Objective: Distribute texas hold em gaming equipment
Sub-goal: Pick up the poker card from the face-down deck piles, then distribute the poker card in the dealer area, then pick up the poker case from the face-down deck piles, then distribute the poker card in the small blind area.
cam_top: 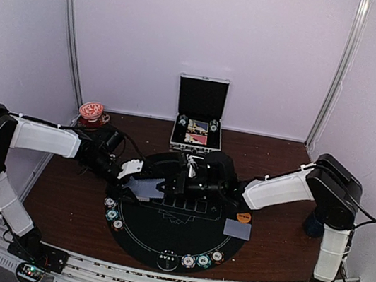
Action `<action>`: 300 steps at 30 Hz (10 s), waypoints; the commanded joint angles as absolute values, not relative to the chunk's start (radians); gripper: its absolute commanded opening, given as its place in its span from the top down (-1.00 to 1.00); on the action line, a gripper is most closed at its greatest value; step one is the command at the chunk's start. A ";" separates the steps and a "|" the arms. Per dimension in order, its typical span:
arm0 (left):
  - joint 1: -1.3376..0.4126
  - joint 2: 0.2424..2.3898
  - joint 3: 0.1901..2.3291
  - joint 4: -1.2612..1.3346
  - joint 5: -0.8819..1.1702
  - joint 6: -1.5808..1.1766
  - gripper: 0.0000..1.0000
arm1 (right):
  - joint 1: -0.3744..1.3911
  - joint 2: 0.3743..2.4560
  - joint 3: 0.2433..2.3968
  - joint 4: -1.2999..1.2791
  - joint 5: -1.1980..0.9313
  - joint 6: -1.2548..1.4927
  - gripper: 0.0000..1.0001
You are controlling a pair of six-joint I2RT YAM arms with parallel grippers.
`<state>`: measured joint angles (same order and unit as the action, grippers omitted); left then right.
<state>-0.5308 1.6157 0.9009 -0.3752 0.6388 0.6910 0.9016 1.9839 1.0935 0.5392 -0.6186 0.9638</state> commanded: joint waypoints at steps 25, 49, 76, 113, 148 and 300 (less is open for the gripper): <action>-0.525 1.594 0.913 -0.372 0.665 0.707 -0.23 | 0.828 1.984 1.361 -0.306 -0.816 0.339 1.00; -0.525 1.590 0.914 -0.374 0.666 0.708 -0.23 | 1.006 2.109 1.418 -0.436 -0.984 0.169 1.00; -0.526 1.602 0.915 -0.375 0.665 0.710 -0.23 | 1.023 2.192 1.500 -0.416 -0.864 0.203 0.43; -0.526 1.600 0.915 -0.379 0.670 0.714 -0.23 | 0.881 1.973 1.301 0.121 -0.677 0.647 -0.08; -0.526 1.600 0.914 -0.378 0.670 0.715 -0.23 | 0.906 2.183 1.434 0.229 -0.625 0.785 -0.08; -0.413 1.379 0.975 -0.596 0.651 0.782 -0.23 | 0.888 2.511 2.038 -0.077 -0.294 0.648 -0.34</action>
<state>-0.4194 1.3987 0.9634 -0.6060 0.6197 0.7662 0.8967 2.5912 2.0541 -0.0051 -0.3756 0.7013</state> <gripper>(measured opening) 0.620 0.650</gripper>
